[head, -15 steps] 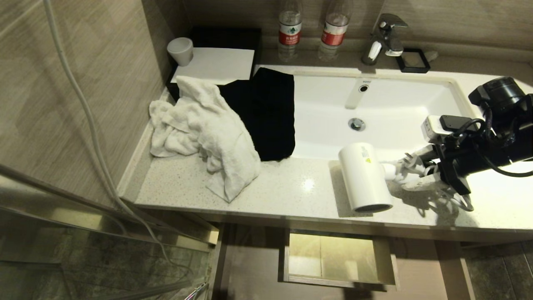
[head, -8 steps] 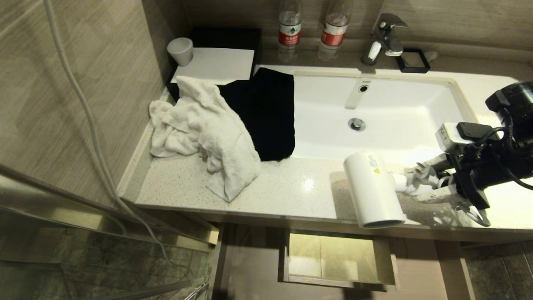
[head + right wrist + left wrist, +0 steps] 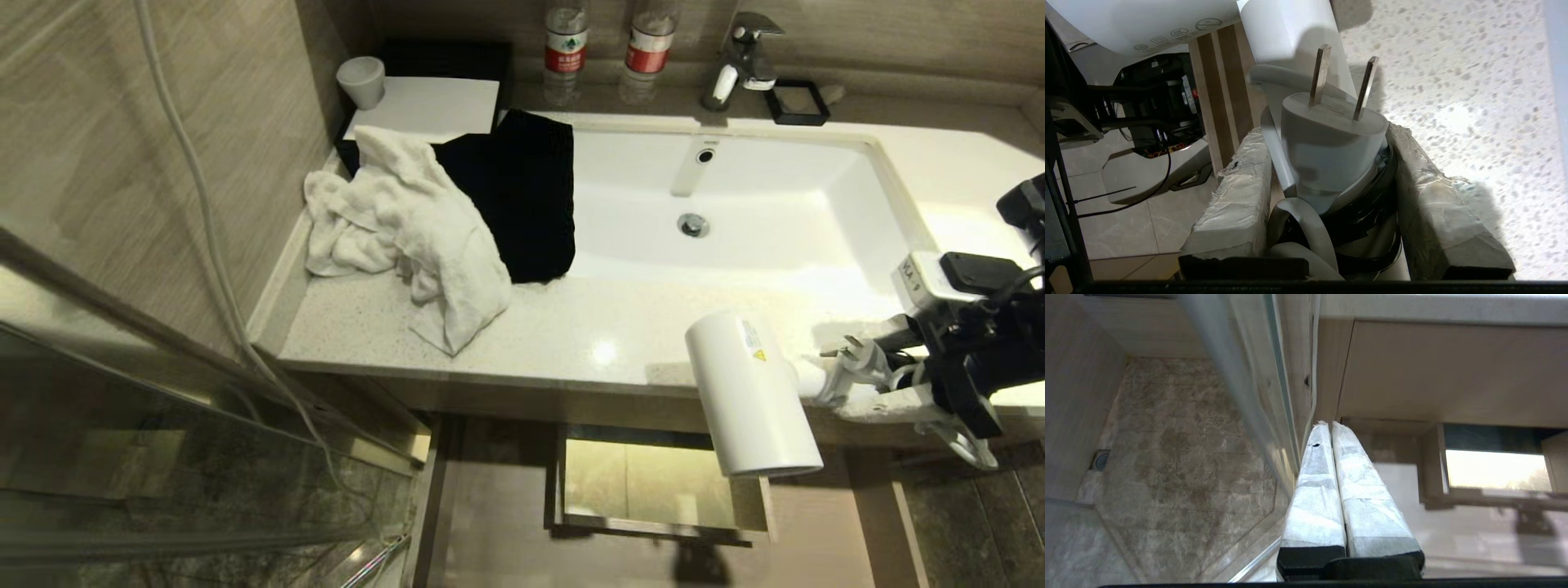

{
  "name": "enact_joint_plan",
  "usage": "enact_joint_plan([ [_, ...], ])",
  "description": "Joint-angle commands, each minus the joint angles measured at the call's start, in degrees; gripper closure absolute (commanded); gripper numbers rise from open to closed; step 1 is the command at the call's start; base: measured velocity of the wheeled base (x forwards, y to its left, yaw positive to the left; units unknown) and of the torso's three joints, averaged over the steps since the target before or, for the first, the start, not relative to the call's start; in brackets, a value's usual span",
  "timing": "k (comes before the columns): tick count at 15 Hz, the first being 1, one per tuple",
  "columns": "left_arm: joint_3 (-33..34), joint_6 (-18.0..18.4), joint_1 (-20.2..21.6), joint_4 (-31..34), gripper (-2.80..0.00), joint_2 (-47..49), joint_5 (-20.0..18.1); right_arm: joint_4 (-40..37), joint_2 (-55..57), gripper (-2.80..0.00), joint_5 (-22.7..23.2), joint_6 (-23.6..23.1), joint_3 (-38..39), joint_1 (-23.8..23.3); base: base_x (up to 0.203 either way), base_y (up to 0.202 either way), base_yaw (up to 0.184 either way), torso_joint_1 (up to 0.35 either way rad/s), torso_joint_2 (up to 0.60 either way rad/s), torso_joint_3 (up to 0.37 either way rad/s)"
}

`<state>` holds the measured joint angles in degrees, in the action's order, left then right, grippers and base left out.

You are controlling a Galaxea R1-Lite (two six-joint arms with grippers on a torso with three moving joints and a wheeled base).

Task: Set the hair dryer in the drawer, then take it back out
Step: Put it into the drawer

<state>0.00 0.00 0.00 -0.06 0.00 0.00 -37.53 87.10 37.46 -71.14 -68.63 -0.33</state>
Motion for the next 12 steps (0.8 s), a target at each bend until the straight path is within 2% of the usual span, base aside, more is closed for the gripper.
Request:
enact_joint_plan([
  [1, 0.0, 0.0, 0.0, 0.0, 0.00, 0.0, 0.0, 0.0, -2.4, 0.00, 0.2, -0.6, 1.0, 0.0, 0.000, 0.000, 0.000, -0.329, 0.19, -0.139],
  [6, 0.0, 0.0, 0.0, 0.0, 0.00, -0.1, 0.0, -0.1, -4.2, 0.00, 0.2, -0.4, 2.8, 0.0, 0.000, 0.000, 0.000, -0.308, 0.14, -0.171],
  [12, 0.0, 0.0, 0.0, 0.0, 0.00, 0.0, 0.0, 0.3, -5.7, 0.00, 0.2, 3.6, 4.6, 0.0, 0.000, 0.000, 0.000, -0.276, 0.06, -0.217],
])
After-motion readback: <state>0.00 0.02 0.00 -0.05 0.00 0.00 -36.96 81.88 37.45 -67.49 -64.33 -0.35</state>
